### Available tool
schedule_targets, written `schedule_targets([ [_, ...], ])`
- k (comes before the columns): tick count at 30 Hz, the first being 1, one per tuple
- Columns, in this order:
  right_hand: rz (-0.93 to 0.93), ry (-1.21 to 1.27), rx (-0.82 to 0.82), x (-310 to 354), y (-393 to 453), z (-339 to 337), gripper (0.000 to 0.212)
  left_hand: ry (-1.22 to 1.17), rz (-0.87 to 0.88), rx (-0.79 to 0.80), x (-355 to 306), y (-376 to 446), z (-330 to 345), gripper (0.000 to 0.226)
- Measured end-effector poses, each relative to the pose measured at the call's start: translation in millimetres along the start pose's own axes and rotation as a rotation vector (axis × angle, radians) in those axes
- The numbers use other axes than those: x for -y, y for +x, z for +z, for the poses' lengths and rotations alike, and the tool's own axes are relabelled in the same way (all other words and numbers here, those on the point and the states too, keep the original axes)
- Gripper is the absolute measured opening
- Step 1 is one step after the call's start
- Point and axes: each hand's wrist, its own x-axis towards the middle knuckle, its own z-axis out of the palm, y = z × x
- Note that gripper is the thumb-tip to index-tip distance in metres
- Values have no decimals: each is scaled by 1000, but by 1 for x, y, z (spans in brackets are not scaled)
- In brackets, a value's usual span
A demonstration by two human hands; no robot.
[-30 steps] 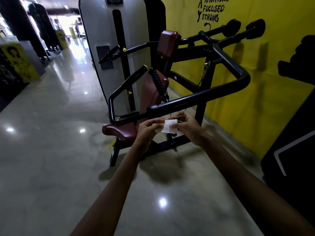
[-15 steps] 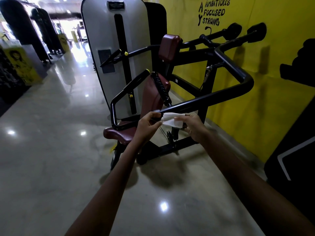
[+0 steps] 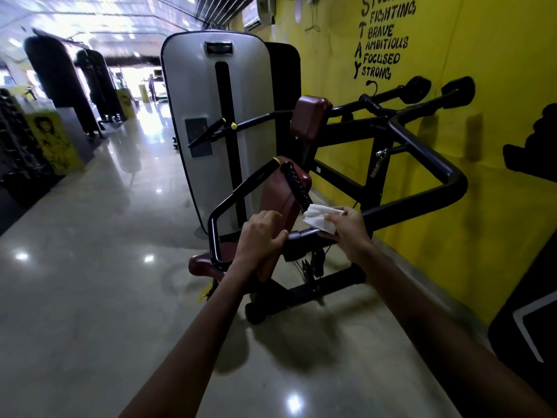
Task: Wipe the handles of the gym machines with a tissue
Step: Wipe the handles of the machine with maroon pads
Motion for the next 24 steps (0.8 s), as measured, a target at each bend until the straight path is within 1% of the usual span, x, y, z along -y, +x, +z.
schedule_targets([
  [2,-40,-46,-8,3,8,5,9,17,-4,-11,5,12,-1,44],
  [3,-52,-58,-13,4,12,7,12,20,-10,-12,6,18,-1,49],
  [5,-66,-56,-13,4,21,11,19,17,-5,-37,11,26,1,52],
  [7,-83,-61,-18,3,33,12,21,2,3,-56,16,35,6,48],
  [10,-102,-70,-2,6,58,19,15,-8,33,-96,27,56,14,35],
  [13,-111,-40,44,12,90,28,14,-8,42,-120,39,84,23,36],
  [16,-164,-47,54,19,117,36,13,6,44,-156,46,104,34,36],
  [19,-311,-192,7,23,142,40,17,2,79,-231,53,120,45,42],
  [21,-508,-409,-19,24,154,42,21,-5,96,-321,60,131,51,38],
  [23,-660,-628,35,22,156,43,26,-49,103,-412,67,139,55,34],
  [24,-686,-706,114,20,154,43,27,-68,107,-452,70,142,57,34],
])
